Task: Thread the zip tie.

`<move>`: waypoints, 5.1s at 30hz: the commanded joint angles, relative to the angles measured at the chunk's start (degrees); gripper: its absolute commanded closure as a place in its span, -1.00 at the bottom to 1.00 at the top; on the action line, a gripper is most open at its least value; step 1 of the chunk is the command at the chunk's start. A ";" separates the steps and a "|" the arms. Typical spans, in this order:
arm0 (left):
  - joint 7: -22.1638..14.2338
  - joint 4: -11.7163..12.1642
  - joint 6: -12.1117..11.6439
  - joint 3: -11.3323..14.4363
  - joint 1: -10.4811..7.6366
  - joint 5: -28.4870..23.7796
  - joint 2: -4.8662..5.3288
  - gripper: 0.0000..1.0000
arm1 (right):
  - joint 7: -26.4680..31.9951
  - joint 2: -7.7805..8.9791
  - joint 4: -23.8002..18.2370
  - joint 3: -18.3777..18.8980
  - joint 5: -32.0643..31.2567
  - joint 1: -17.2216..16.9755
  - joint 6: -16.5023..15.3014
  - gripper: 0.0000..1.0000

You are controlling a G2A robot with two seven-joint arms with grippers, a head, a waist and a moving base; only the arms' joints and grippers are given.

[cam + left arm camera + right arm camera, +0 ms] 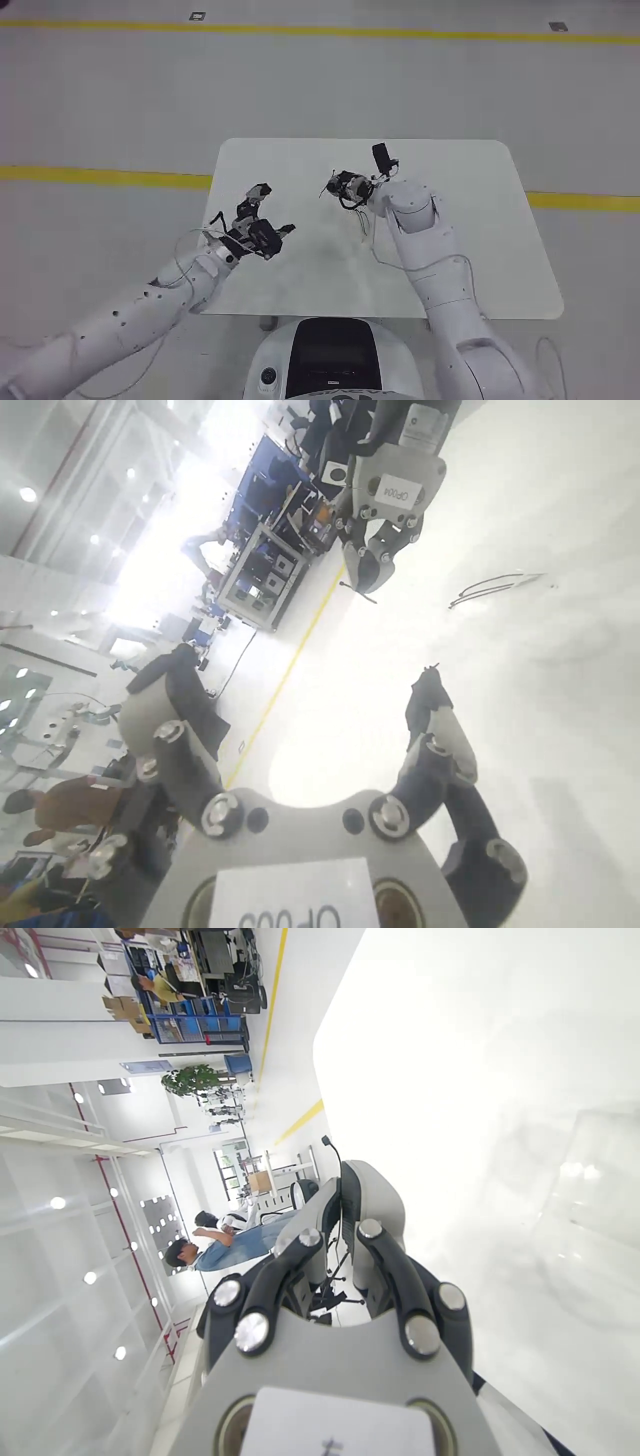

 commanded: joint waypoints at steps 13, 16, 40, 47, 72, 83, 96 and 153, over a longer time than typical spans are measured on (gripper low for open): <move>-1.95 1.04 -0.12 4.14 -3.52 0.00 -1.07 -1.00 | -3.18 -0.05 -2.11 -1.96 0.85 -1.64 -0.33 1.00; -4.18 1.51 0.24 5.63 -5.35 0.00 -1.49 -1.00 | -7.91 -0.30 -3.86 -3.18 1.03 -2.98 0.00 1.00; -11.97 4.15 0.43 13.07 -12.79 0.00 -5.22 -1.00 | -20.09 -1.68 -9.54 -8.64 4.12 -9.10 -1.02 1.00; -14.08 4.81 -0.82 13.50 -14.10 0.00 -6.50 -1.00 | -21.54 -1.54 -11.51 -10.26 5.04 -10.32 -0.13 1.00; -11.02 5.77 -1.98 10.85 -11.81 0.00 -6.72 0.24 | -25.52 -0.55 -12.99 -10.02 6.81 -11.83 0.00 1.00; -10.25 6.40 -2.91 10.68 -11.61 0.00 -7.37 0.38 | -25.82 -0.35 -10.70 -11.50 8.74 -10.87 -1.20 1.00; -9.92 7.49 -2.88 10.16 -11.31 0.00 -7.97 0.68 | -22.35 0.58 -11.71 -11.77 10.08 -11.18 -2.36 1.00; 1.97 8.01 -9.57 2.30 -6.41 -3.37 -5.64 1.00 | -22.10 3.21 -12.31 -11.57 12.68 -11.10 -1.87 -1.00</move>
